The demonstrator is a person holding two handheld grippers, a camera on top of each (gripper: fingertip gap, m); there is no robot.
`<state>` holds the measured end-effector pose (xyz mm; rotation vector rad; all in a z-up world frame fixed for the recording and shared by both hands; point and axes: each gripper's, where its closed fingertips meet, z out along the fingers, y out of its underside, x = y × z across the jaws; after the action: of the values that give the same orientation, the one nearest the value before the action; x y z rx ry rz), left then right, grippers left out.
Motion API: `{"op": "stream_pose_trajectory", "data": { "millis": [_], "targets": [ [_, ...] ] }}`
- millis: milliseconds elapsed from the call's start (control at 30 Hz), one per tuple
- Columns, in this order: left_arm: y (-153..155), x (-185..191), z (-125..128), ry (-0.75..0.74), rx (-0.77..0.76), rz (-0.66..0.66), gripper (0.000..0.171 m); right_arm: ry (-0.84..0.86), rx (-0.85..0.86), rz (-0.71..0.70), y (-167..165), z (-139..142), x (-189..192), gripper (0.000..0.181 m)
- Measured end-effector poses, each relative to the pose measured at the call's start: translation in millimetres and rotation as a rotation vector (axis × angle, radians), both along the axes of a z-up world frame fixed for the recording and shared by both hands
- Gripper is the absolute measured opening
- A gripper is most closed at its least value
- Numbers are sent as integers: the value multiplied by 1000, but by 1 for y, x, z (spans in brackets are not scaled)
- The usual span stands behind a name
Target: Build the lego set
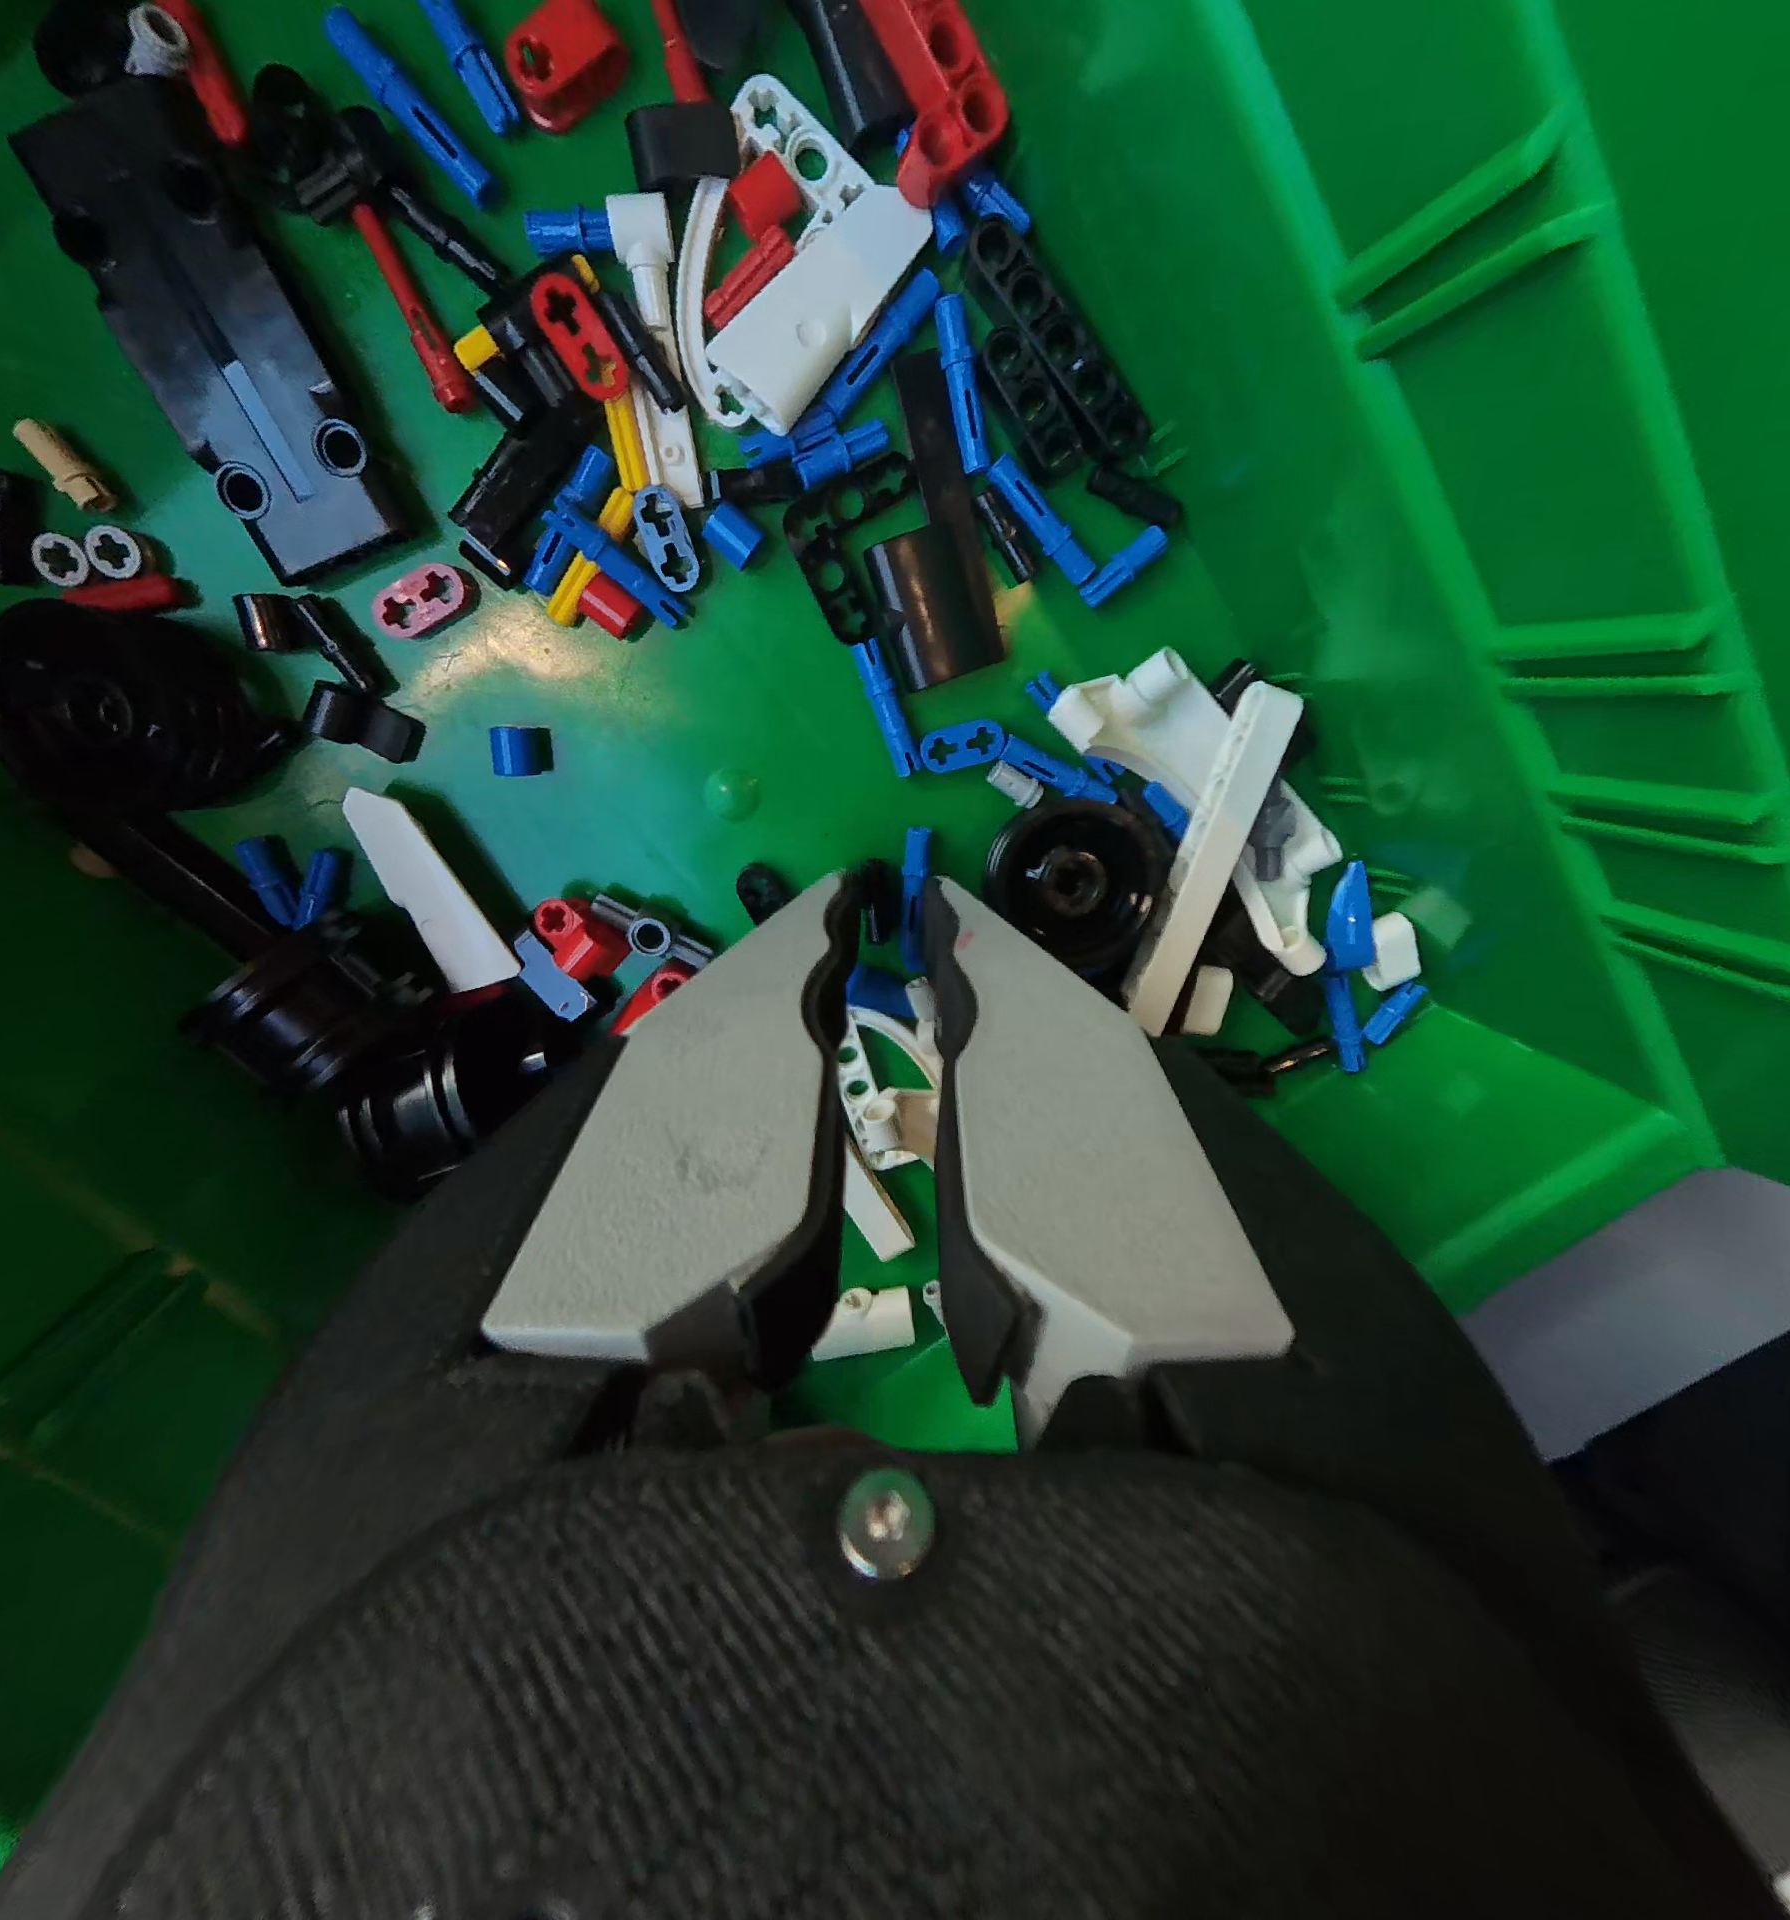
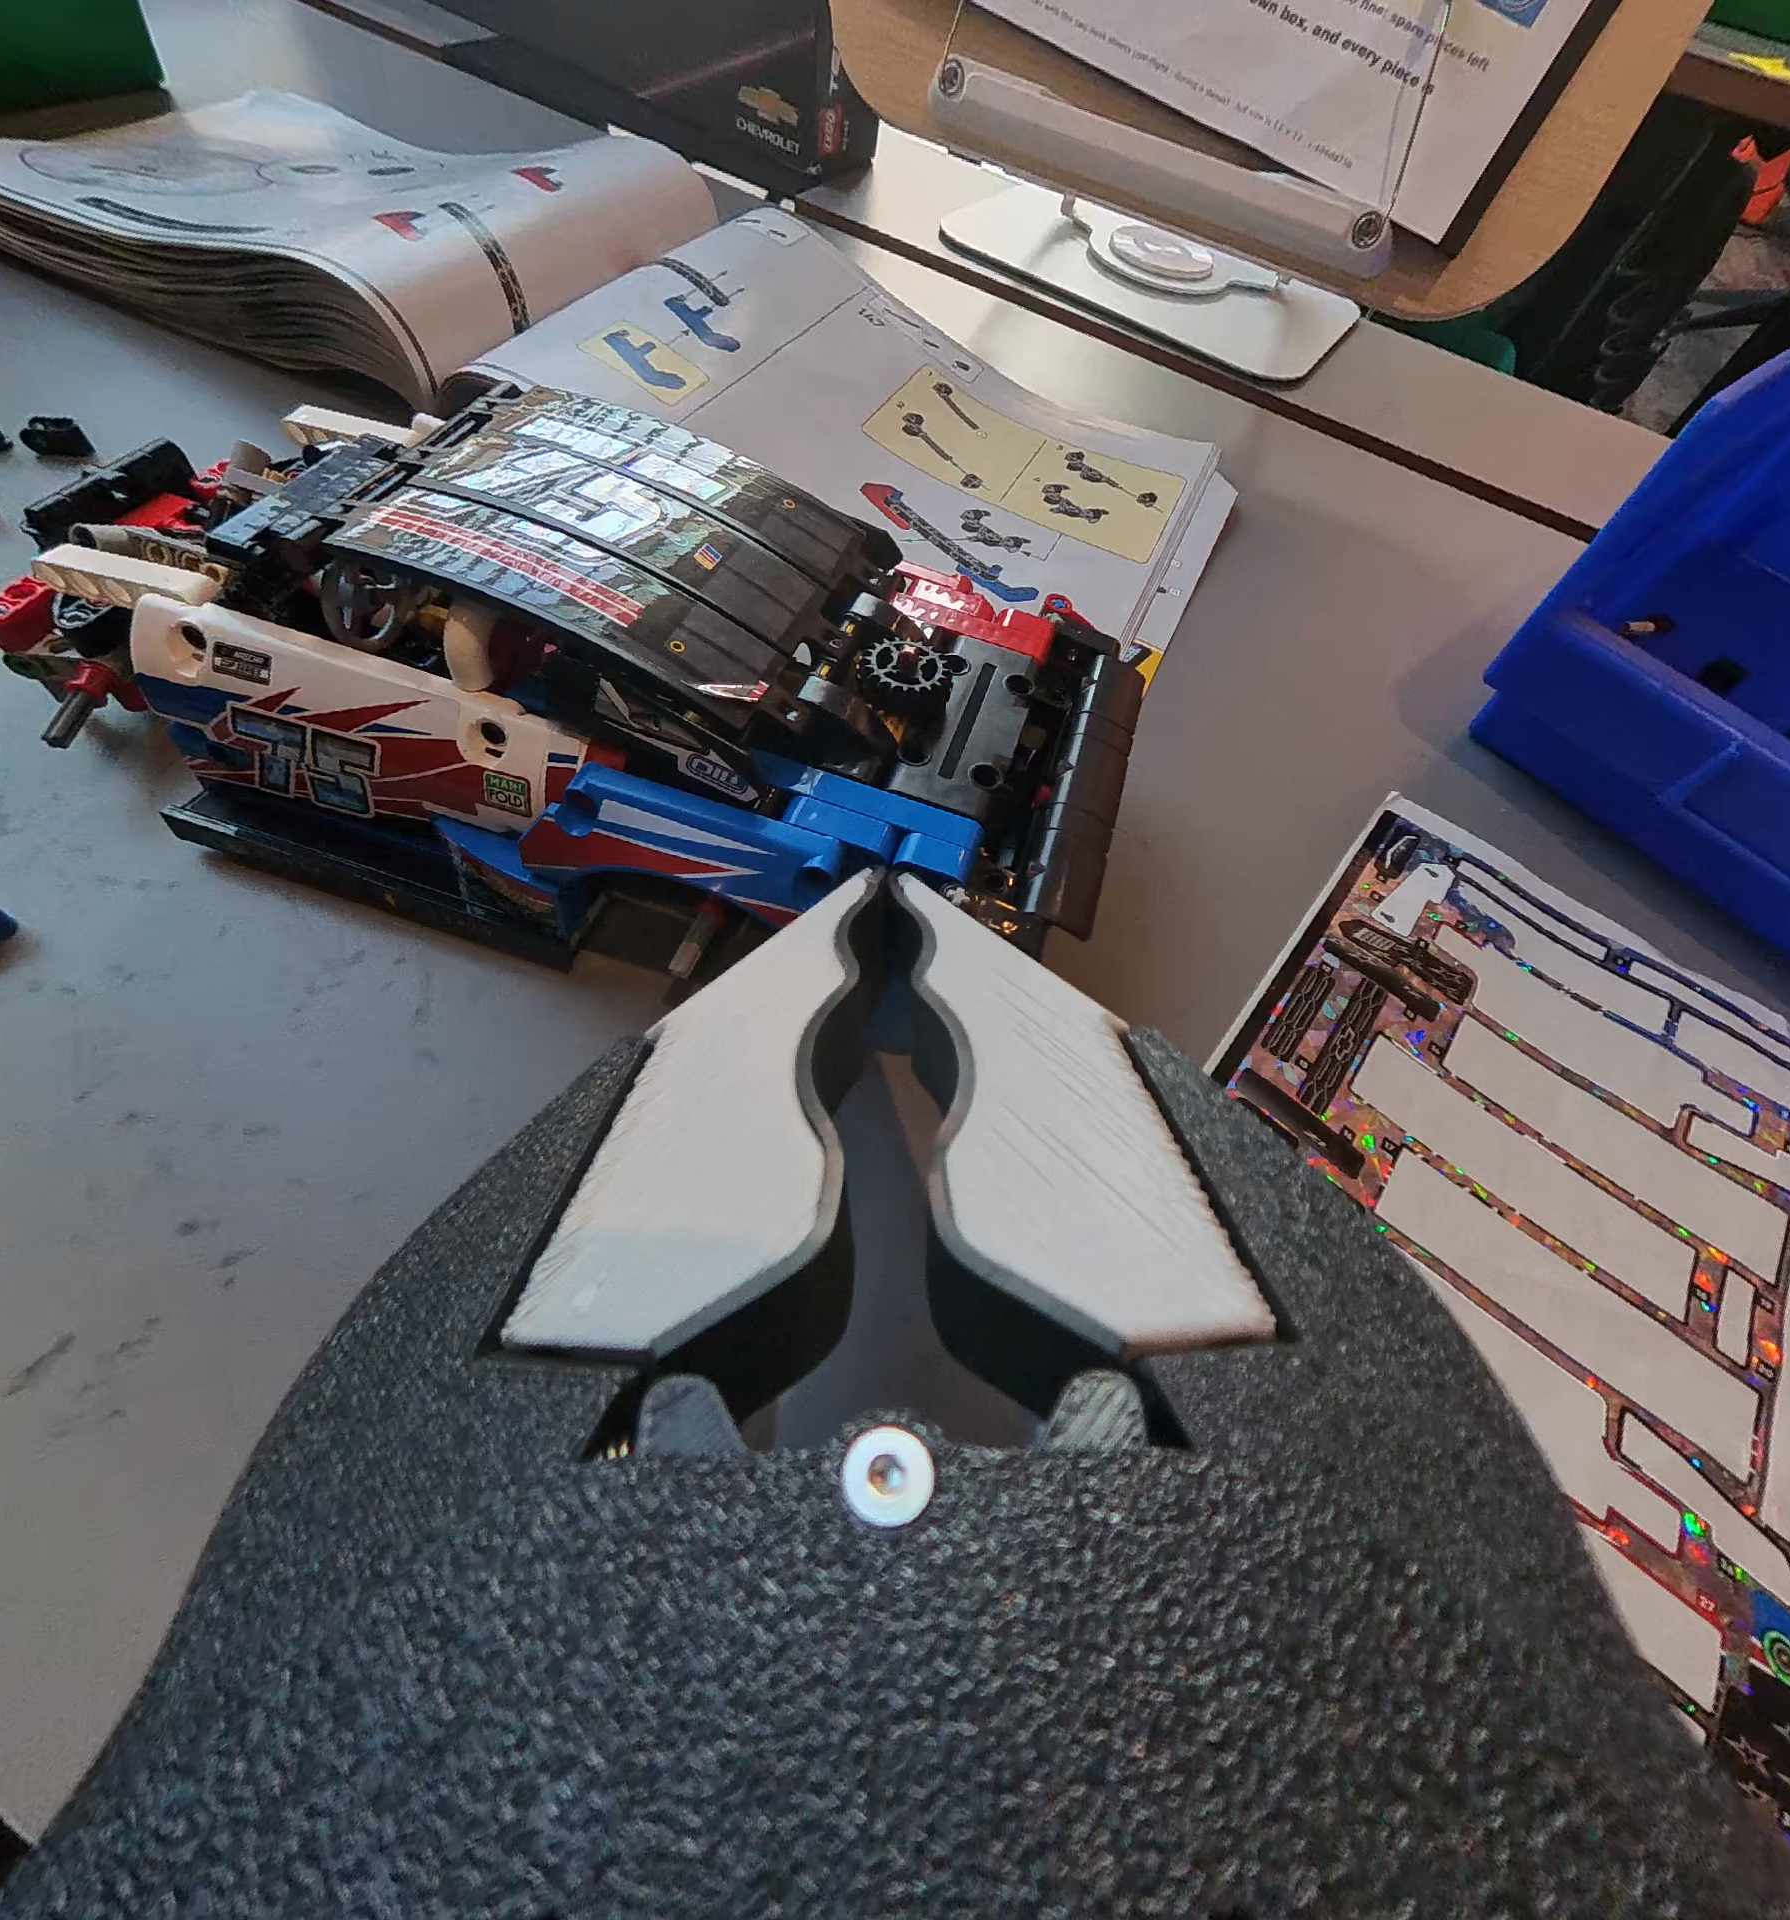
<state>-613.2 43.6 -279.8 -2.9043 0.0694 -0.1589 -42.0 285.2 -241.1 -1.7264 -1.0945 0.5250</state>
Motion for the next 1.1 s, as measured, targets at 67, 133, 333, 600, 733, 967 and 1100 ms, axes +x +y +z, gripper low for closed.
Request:
{"op": "stream_pose_trajectory", "data": {
  "millis": [67,133,333,600,733,967,1100],
  "targets": [
    [-1,-2,0,5,-12,2,9,7,0,6,-1,1,0,0],
    [1,-2,3,7,-5,4,9,16,3,14,-2,2,0,0],
    [1,-8,7,18,-28,17,6,38,5,29,-4,6,0,0],
    [-2,-5,-2,31,-58,8,3,69,-2,32,-4,9,1,0],
    [1,-4,6,41,-38,7,3,66,1,40,-5,9,0,0],
    [31,51,97,69,183,-102,3,97,33,63,-8,16,-2,0],
    [49,146,117,23,231,-319,2,121,95,89,-12,23,-6,0]
  ]
}}
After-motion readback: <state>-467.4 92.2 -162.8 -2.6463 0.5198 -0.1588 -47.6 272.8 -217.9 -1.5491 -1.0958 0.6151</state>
